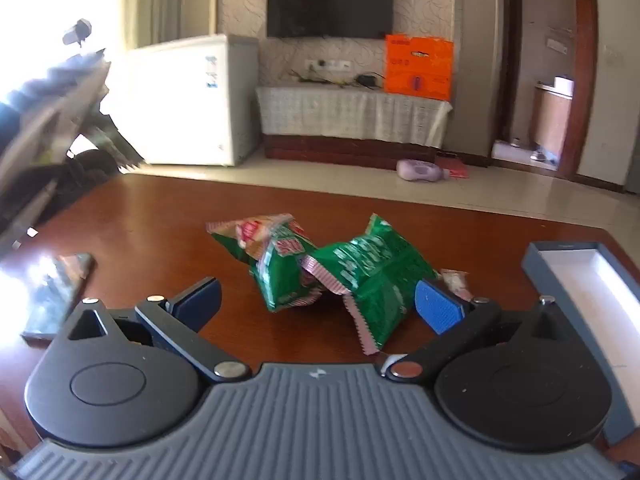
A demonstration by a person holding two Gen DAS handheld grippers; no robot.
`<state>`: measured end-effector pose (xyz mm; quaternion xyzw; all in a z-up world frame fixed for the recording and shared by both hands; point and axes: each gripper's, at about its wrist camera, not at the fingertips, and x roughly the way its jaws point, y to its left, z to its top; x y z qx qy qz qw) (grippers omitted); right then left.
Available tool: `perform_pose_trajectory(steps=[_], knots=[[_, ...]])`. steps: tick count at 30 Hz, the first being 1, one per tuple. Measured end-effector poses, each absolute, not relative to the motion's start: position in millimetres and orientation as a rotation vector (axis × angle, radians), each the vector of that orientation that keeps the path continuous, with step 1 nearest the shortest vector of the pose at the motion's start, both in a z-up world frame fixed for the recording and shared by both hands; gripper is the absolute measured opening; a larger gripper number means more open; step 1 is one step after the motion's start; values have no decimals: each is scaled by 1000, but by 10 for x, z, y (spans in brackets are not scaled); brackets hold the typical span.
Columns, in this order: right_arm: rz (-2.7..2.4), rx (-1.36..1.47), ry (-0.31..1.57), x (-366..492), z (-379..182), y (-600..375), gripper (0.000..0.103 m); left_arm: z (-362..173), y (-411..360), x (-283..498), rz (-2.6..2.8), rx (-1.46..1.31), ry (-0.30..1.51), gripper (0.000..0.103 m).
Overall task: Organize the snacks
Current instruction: 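Move both tools toward the pile of snacks on the table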
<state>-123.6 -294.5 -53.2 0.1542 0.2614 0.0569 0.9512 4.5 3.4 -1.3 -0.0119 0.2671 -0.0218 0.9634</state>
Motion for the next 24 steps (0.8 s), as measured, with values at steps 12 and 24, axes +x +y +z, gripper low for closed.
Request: perform_pose_trajectory(steps=[12, 24], knots=[[109, 311, 531, -1180, -570, -2978, 77, -69, 199, 26, 13, -90, 490, 103], [112, 293, 522, -1235, -547, -2925, 77, -67, 179, -185, 32, 36, 511, 103]])
